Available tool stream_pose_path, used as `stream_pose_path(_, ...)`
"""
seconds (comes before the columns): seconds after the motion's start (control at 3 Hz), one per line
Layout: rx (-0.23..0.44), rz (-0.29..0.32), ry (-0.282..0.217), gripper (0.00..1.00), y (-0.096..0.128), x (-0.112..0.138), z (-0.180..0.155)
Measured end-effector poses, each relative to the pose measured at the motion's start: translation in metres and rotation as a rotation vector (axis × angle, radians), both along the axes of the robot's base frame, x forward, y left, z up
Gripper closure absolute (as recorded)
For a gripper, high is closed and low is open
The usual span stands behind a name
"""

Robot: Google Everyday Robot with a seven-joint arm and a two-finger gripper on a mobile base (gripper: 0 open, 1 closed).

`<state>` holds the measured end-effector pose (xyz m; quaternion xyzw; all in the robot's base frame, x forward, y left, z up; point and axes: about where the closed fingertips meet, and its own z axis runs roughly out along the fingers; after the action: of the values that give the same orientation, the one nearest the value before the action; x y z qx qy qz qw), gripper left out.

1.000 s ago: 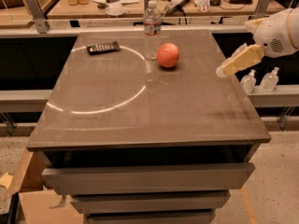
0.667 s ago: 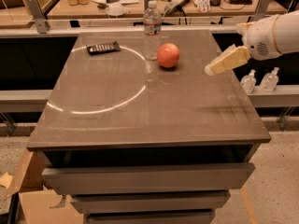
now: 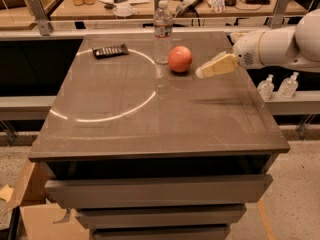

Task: Move apple near rxbar chocolate

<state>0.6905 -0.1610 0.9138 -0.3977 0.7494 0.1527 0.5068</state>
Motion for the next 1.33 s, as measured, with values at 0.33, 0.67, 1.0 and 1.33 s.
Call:
stream_pose_path(0.33, 0.037, 0.020, -0.001, 0.00, 0.019, 0.020, -0.016)
stream_pose_path(0.67, 0.064, 0.034, 0.000, 0.00, 0.037, 0.039, -0.033)
stream_pose_path(1.0, 0.083, 0.040, -0.005, 0.00, 0.050, 0.056, -0.044)
stream_pose_path(1.33, 0.103, 0.060, -0.017, 0.18, 0.060, 0.066, -0.050)
